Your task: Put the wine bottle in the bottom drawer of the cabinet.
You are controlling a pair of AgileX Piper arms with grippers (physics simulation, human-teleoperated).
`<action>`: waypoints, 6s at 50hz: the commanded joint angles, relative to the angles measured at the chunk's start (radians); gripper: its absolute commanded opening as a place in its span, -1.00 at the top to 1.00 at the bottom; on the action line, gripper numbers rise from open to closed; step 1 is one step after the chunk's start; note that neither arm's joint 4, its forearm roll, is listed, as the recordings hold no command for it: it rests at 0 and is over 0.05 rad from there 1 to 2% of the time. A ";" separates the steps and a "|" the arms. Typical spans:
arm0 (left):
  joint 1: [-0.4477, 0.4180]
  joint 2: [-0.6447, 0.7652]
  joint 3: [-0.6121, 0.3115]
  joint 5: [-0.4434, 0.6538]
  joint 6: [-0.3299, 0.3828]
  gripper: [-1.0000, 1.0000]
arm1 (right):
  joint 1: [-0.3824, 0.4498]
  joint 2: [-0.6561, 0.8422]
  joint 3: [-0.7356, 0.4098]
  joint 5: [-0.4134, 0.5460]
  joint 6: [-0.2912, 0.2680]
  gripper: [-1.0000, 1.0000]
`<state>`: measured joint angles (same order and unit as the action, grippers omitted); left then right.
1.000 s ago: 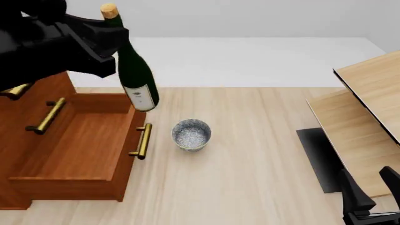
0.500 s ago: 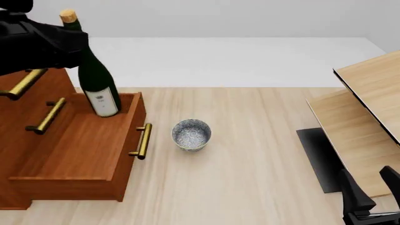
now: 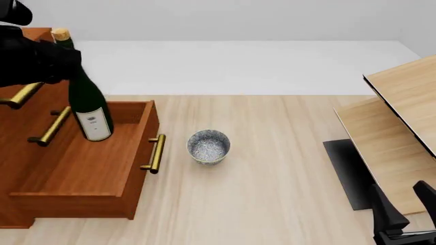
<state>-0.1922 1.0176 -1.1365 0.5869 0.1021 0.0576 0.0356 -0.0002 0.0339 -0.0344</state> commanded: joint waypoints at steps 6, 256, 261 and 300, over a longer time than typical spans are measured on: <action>0.031 -0.012 0.067 -0.035 -0.001 1.00 | 0.004 0.011 0.000 -0.009 0.000 -1.00; 0.065 0.807 -0.062 -0.171 -0.265 1.00 | 0.000 0.009 0.000 0.014 -0.005 -1.00; 0.071 0.817 -0.063 -0.177 -0.259 1.00 | 0.001 0.012 0.000 0.013 -0.007 -1.00; 0.070 0.753 -0.112 -0.116 -0.237 -1.00 | 0.003 0.017 0.000 0.008 -0.006 -1.00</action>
<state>-0.0971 1.7974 -1.1980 0.4187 -0.1544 0.0612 0.0548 -0.0005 0.0409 -0.0401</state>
